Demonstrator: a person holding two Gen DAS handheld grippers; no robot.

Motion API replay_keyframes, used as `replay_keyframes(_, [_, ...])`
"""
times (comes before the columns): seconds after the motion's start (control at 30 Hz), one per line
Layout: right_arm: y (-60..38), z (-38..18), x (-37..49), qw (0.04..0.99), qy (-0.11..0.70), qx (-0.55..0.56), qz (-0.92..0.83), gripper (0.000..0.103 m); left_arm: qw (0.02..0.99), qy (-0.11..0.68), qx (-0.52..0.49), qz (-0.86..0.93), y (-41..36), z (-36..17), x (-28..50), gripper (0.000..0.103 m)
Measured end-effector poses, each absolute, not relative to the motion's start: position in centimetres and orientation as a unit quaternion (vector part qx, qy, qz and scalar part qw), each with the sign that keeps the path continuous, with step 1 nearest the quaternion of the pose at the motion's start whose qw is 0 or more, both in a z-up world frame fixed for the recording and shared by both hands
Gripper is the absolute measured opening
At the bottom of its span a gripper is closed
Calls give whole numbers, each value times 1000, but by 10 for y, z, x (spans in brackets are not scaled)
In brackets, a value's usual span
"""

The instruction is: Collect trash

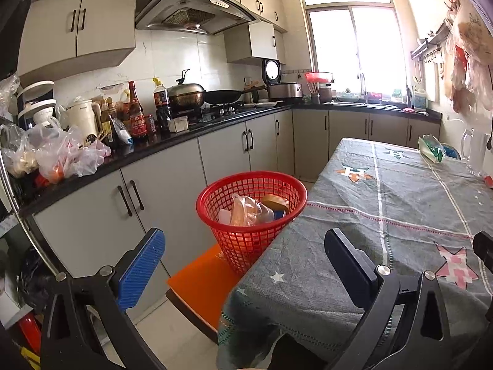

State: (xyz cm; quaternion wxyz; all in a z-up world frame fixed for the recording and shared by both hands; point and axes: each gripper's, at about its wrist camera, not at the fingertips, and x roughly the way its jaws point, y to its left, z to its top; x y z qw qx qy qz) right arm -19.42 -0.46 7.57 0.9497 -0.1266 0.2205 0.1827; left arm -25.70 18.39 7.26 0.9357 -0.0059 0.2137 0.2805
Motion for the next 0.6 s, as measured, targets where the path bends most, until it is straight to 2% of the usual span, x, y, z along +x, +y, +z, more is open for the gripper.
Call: replay_keyframes(0.6, [4, 69, -195, 943, 235, -140, 190, 103, 935, 222, -10, 275, 186, 65, -255, 103])
